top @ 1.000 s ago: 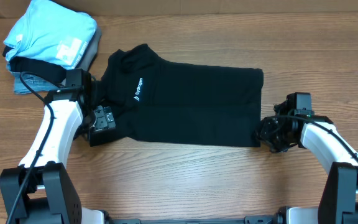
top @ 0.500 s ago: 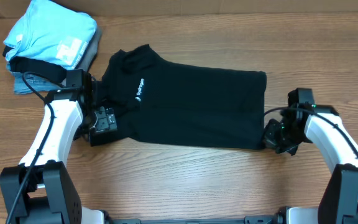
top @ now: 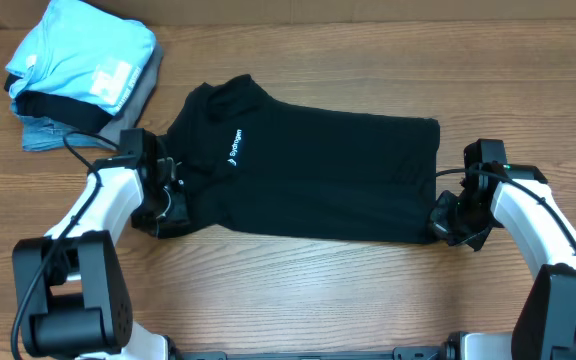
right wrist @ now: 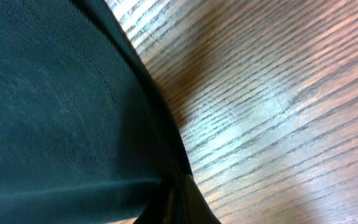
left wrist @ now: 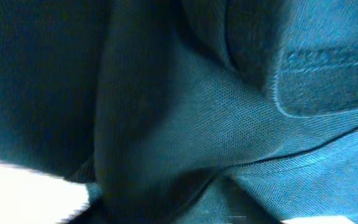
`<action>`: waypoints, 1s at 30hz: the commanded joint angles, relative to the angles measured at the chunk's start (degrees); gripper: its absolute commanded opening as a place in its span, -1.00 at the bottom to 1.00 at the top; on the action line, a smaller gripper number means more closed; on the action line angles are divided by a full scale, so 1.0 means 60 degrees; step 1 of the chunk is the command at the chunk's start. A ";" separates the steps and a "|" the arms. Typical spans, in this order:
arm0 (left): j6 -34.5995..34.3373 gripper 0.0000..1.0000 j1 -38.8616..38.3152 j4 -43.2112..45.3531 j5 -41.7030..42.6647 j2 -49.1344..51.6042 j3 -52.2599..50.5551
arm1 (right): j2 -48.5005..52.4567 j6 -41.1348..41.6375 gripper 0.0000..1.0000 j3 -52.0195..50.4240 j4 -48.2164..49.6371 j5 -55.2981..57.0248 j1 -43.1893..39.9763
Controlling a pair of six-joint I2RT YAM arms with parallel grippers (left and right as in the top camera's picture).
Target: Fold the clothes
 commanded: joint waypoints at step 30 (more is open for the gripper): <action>0.0506 0.04 0.0430 -0.1865 -0.1064 0.0069 0.2437 | -0.0004 -0.1410 -0.07 -0.0856 0.1275 -0.1694 -0.0168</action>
